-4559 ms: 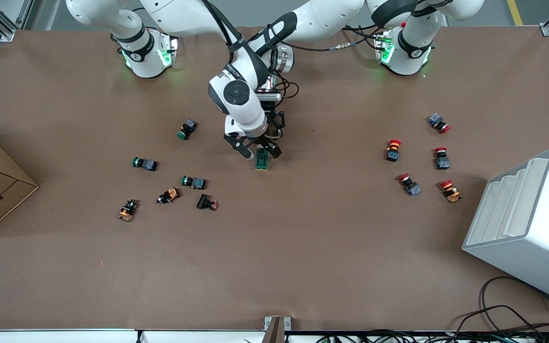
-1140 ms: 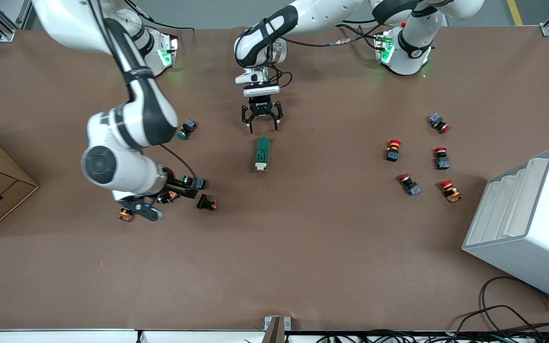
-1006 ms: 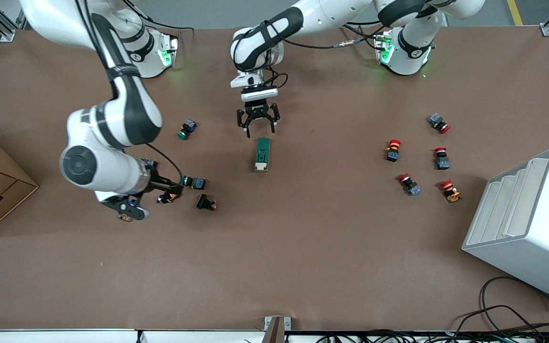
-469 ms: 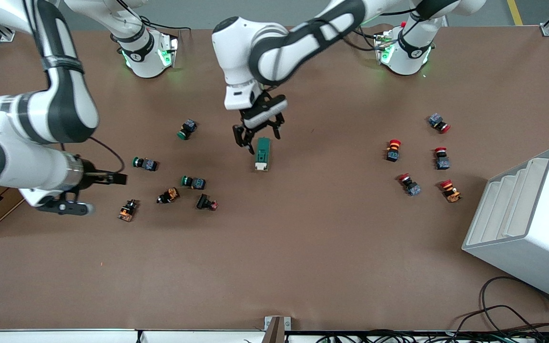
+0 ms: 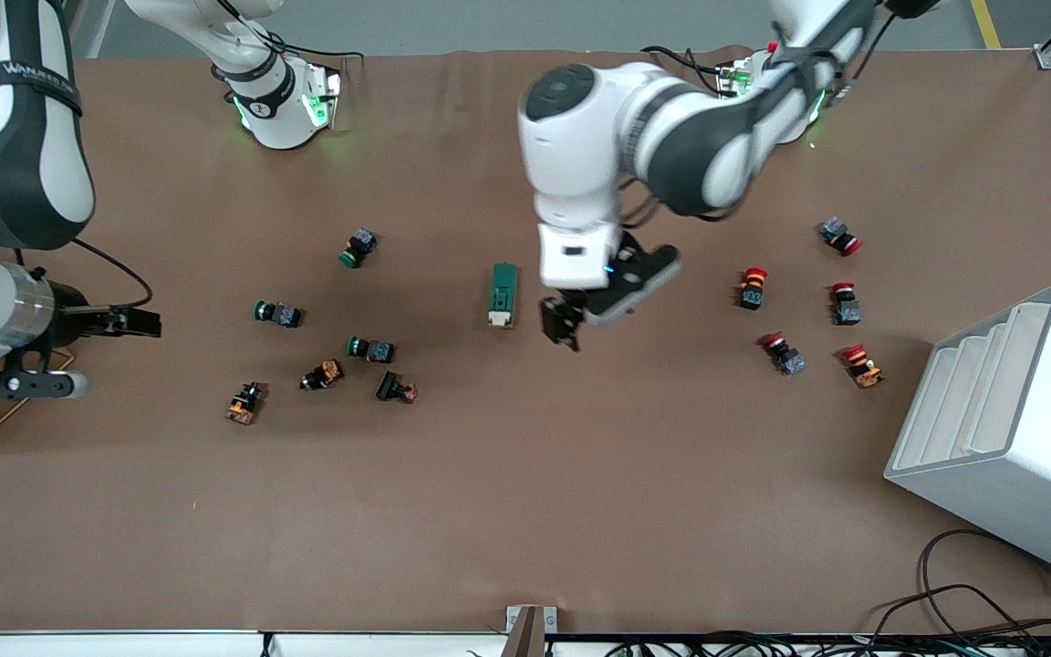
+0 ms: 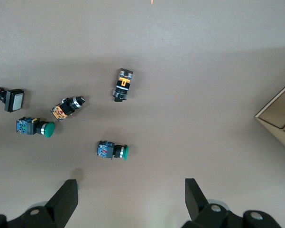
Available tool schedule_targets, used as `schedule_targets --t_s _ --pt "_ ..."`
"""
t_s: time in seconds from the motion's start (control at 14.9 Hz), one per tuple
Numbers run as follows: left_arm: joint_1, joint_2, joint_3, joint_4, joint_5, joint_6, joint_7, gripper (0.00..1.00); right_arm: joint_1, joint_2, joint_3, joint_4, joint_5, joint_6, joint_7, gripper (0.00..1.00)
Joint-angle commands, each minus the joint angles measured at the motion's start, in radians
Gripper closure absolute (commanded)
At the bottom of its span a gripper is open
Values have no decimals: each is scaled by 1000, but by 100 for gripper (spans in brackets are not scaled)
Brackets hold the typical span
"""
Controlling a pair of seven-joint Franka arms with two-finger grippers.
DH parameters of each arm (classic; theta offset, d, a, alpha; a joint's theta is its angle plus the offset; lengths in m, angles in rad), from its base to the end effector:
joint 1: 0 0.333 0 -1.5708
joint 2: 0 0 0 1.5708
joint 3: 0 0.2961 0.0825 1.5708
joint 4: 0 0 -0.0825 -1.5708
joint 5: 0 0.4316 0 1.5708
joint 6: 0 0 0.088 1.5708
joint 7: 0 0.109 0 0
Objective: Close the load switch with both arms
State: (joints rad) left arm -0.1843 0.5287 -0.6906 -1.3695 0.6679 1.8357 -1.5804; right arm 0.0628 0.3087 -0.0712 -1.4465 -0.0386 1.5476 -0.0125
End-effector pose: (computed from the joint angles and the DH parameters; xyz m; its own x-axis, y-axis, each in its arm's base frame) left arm 0.5738 -0.4643 0.4433 0.7643 0.5602 0.3195 0.5786 -0.8144 0.0440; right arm 0.6715 -0.0048 0.4678 0.9785 0.0022 -0.2060 0.0142 -0.9983 0.0570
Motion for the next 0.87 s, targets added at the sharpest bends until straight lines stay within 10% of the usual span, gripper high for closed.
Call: schedule_targets --t_s 0.0,0.34,0.8 --pt "92 -58 -9 16 -98 -61 193 0 -40 -8 22 34 -26 -55 -55 0" --pt "259 -163 8 18 -258 -79 587 0 -69 -7 22 95 -20 -142 -84 0" --pt "269 -348 317 18 -503 -217 1184 0 -75 1 25 179 -18 -204 -78 0"
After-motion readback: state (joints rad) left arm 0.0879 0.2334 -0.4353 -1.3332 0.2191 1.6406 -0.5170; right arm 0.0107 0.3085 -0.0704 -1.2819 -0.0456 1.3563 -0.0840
